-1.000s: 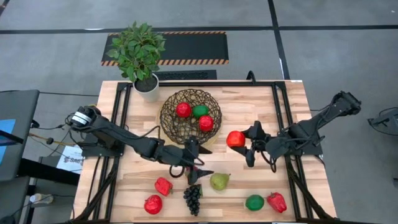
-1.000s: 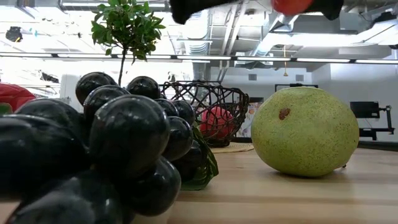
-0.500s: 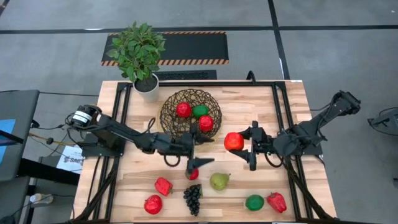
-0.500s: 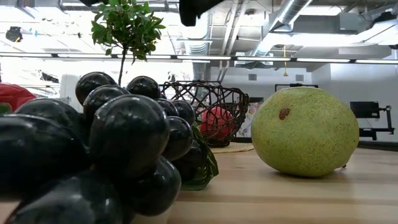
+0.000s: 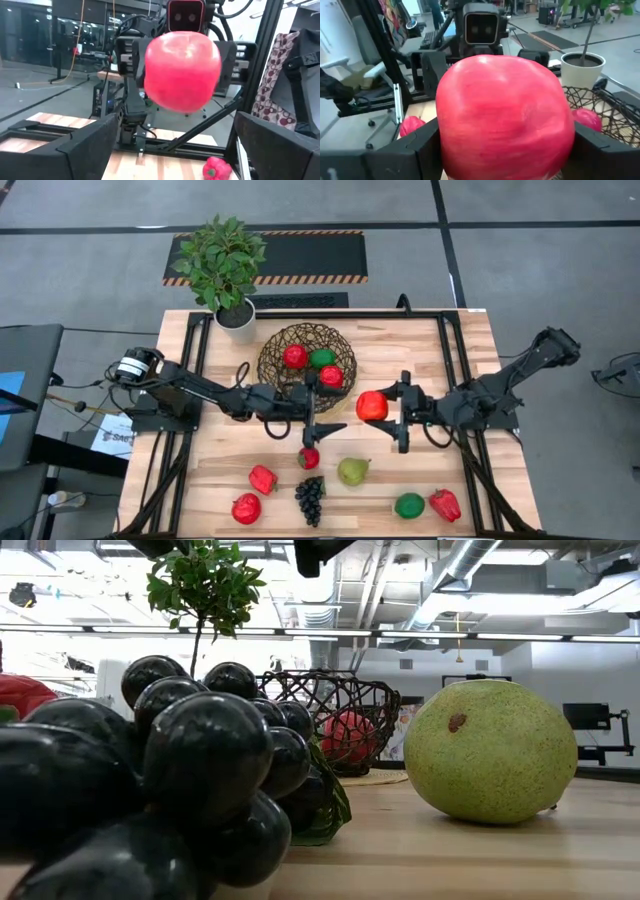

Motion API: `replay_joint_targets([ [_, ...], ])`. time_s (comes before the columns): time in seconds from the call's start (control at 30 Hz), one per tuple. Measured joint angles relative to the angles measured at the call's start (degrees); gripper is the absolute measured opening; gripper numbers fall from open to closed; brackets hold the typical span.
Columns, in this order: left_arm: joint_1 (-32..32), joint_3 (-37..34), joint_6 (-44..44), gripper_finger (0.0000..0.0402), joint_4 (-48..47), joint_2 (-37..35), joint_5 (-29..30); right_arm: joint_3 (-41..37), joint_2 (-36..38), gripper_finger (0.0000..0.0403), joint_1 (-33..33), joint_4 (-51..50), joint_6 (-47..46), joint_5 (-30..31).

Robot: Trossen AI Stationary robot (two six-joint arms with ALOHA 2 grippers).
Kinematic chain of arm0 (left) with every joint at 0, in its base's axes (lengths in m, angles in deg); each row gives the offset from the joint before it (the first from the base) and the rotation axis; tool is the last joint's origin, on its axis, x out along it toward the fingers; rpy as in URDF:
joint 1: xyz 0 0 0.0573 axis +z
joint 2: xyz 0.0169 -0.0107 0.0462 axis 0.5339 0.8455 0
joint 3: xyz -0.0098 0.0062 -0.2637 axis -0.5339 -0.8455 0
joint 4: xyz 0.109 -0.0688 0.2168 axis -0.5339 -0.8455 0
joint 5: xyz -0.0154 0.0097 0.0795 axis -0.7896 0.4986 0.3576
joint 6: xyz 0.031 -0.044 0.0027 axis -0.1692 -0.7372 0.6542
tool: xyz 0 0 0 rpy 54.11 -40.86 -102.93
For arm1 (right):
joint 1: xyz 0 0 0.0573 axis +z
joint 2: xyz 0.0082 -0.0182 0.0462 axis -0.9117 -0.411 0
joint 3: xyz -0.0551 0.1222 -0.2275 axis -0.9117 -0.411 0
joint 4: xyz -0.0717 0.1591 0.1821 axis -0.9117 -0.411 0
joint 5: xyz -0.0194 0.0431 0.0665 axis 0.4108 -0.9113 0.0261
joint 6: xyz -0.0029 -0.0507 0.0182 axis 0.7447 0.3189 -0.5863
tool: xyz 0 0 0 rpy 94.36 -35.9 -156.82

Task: Build produce basket
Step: Put the orange apple into the basket

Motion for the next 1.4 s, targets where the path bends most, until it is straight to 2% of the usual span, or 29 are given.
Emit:
replay_joint_targets([
  [0.3,0.0,0.0,2.3,0.0387,2.4,0.5,-1.8,-0.1,-4.9,0.0306,-2.2,4.4,1.9,-4.3],
  [0.47,0.0,0.4,0.7,0.0387,2.5,0.4,-3.0,0.0,-8.0,0.0306,-3.8,8.6,1.3,-7.2],
  [0.73,-1.2,2.2,2.6,0.0387,-0.6,0.5,-5.1,-0.1,-13.6,0.0306,-4.1,13.8,0.4,-9.1],
  [0.93,-1.2,4.2,1.7,0.0385,-7.6,0.5,-7.1,-0.1,-15.0,0.0306,-4.0,18.5,0.1,-9.0],
  [1.4,-0.4,4.3,2.8,0.0327,-9.0,0.2,-7.9,-0.1,-14.9,0.0306,-4.5,18.7,0.0,-9.1],
])
